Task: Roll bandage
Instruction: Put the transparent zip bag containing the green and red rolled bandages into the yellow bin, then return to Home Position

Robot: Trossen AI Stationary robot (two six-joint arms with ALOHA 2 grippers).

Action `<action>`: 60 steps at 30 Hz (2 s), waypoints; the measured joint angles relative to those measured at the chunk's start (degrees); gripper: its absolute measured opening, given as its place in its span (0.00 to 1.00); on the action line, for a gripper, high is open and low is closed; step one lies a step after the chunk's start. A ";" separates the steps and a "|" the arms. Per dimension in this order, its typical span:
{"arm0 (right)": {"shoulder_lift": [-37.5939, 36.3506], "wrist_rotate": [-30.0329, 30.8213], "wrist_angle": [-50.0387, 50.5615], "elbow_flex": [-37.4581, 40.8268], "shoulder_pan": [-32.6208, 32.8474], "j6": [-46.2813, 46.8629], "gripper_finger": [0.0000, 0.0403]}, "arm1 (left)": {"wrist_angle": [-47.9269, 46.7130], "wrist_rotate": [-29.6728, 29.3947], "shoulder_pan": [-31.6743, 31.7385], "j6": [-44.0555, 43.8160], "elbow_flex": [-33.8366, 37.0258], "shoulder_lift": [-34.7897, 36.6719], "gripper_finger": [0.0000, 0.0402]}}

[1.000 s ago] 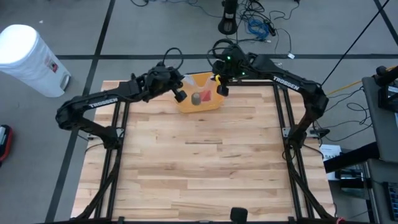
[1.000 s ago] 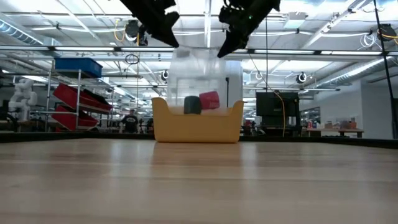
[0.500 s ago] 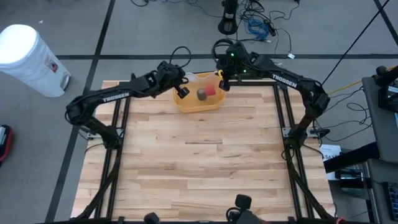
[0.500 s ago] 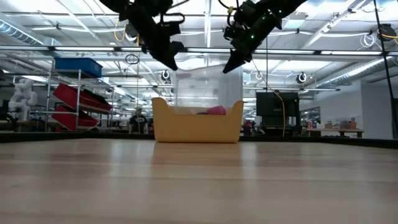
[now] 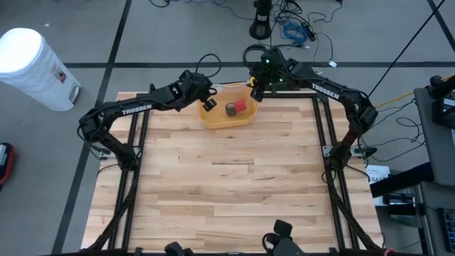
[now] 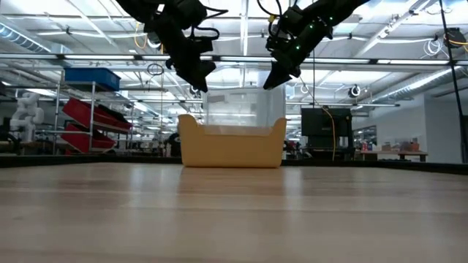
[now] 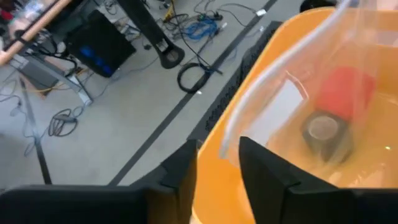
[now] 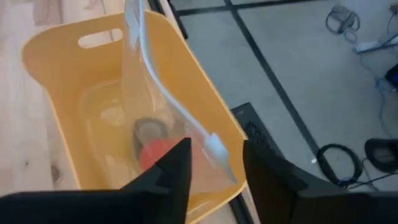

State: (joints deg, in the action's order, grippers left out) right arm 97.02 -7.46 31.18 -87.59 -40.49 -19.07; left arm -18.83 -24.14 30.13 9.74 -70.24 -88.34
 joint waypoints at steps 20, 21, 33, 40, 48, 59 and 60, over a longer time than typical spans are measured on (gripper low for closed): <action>-13.85 10.33 19.22 0.02 18.98 8.27 0.37 | -18.13 0.34 -18.64 -13.88 -0.97 15.22 0.41; -14.08 10.76 21.79 0.02 20.78 9.81 0.37 | -19.38 0.84 -20.36 -15.06 -0.98 15.40 0.41; -14.30 11.20 28.68 8.69 41.12 20.85 0.37 | -21.25 0.80 -38.92 -23.45 -0.96 14.48 0.41; -15.33 21.97 28.83 12.75 51.06 30.14 0.37 | -21.20 -4.73 -49.53 -27.95 -0.96 14.48 0.23; -16.68 34.46 27.22 15.99 58.28 37.53 0.37 | -21.05 -14.40 -55.18 -29.32 1.22 14.50 0.02; -16.68 29.40 24.94 24.61 59.39 37.76 0.12 | -21.51 -15.89 -56.56 -32.92 9.10 14.48 0.03; -16.69 29.40 24.44 24.61 59.39 36.63 0.08 | -20.95 -18.64 -56.87 -31.15 9.36 14.60 0.02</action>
State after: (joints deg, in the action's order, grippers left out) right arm 80.33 21.93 55.62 -62.98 18.90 17.56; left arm -39.78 -42.78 -26.74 -21.41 -60.87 -73.74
